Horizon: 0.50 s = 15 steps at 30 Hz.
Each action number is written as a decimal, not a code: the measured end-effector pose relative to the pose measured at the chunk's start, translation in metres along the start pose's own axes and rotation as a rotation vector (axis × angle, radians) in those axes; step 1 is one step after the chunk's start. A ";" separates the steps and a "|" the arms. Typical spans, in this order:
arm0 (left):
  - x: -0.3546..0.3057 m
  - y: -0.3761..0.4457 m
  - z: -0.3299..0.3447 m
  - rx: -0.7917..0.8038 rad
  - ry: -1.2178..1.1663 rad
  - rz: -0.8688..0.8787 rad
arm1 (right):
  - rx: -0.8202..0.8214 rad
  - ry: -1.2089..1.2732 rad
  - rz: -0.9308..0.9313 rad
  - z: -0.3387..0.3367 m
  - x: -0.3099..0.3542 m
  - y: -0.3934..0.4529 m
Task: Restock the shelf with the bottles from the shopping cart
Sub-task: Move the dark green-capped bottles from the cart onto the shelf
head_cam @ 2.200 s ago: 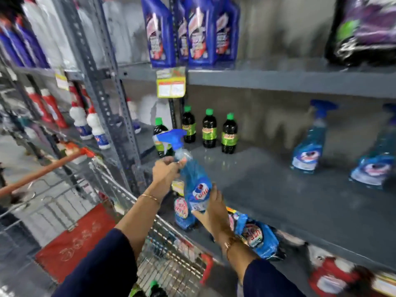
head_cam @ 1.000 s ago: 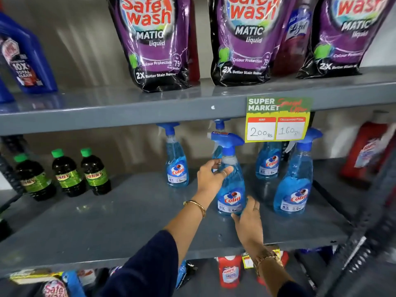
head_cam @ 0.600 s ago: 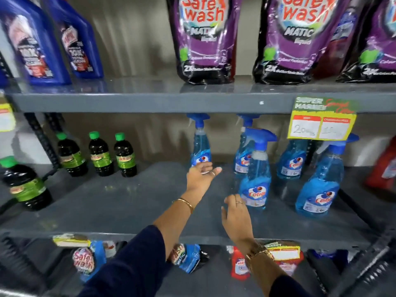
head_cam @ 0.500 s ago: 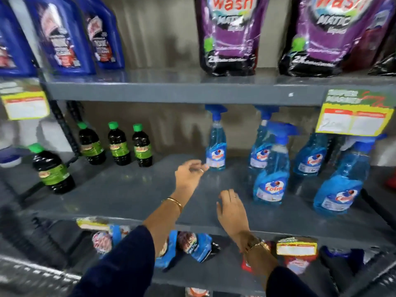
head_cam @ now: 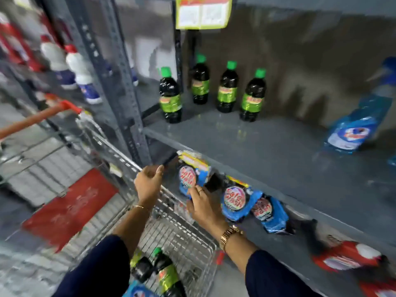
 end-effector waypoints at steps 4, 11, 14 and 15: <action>0.084 0.001 -0.046 -0.024 0.018 -0.170 | 0.199 0.038 -0.089 0.066 0.024 0.008; 0.196 -0.013 -0.056 0.086 -0.003 -0.415 | 0.537 0.105 0.097 0.160 0.019 -0.009; 0.239 -0.020 -0.043 0.150 0.010 -0.556 | 0.717 0.223 0.262 0.197 0.014 -0.027; 0.250 -0.022 -0.036 0.183 0.020 -0.580 | 0.771 0.215 0.289 0.206 0.014 -0.033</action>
Point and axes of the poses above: each hand's wrist, its own y-axis towards the middle knuckle, its own z-axis out of the palm, x = y × z, the point moved 2 cm from there along y, towards the middle knuckle, and after that the axes turned 12 degrees about x, right-handed, at the moved point
